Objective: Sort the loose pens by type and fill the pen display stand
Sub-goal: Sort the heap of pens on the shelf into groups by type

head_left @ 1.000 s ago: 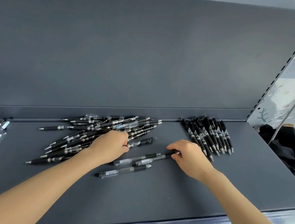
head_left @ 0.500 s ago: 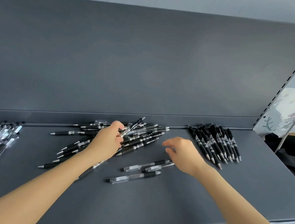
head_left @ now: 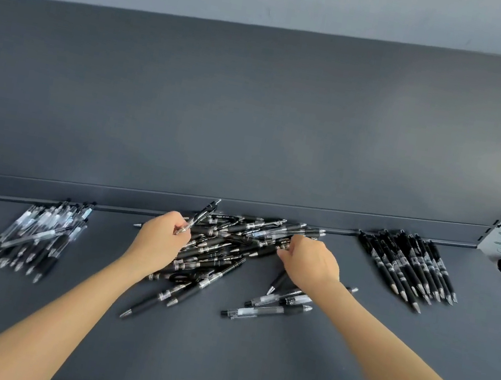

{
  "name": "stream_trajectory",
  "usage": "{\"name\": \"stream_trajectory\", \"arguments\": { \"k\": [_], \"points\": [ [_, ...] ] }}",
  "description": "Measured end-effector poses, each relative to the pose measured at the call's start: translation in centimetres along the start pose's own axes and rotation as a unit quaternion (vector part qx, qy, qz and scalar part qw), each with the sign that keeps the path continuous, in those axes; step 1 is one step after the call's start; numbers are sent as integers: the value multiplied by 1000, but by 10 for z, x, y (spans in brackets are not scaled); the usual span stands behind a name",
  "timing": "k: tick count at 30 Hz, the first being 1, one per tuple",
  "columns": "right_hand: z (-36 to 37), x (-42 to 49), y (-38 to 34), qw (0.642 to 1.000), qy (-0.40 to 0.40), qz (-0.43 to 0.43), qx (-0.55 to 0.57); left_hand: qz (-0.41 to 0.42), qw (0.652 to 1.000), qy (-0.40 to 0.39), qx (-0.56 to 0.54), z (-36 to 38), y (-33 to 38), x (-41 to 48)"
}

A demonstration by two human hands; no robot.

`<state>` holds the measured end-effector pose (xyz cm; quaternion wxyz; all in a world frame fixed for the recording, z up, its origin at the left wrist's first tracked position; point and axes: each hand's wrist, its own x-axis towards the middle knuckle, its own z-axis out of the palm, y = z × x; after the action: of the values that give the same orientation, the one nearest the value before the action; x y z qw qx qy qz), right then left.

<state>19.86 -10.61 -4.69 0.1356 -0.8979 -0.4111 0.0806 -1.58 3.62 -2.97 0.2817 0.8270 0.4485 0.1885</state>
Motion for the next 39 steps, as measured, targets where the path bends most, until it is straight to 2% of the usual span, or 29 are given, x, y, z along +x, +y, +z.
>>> {"name": "stream_trajectory", "arguments": {
  "k": [2, 4, 7, 10, 11, 15, 20, 27, 34, 36, 39],
  "points": [
    [3, 2, 3, 999, 32, 11, 37, 12, 999, -2, 34, -5, -7, -2],
    [5, 6, 5, 987, 48, 38, 147, 41, 997, -4, 68, -9, -9, -1],
    [3, 10, 2, 922, 58, 103, 369, 96, 991, -18, 92, -7, -4, 8],
    [-1, 12, 1, 856, 65, 148, 491, 146, 982, -57, 103, 3, 7, 21],
    [-3, 12, 3, 855, 69, 150, 491, 151, 980, -70, 112, 7, 11, 25],
    [-4, 15, 16, 891, 73, 148, 423, 145, 972, -106, 151, 18, 20, 37],
    [2, 14, 14, 938, 15, 132, 320, 142, 972, -105, 153, 20, 17, 41],
    [13, 28, -3, 935, 3, 156, 319, 81, 995, -59, 3, 11, 14, 37],
    [1, 30, -16, 959, -61, 167, 222, 33, 984, -102, -140, 4, 13, 27],
    [-3, 32, -21, 950, -79, 187, 239, 24, 981, -114, -157, 6, 11, 27],
    [-4, 34, -25, 911, -93, 248, 315, 7, 975, -123, -187, 8, 10, 27]
  ]
}}
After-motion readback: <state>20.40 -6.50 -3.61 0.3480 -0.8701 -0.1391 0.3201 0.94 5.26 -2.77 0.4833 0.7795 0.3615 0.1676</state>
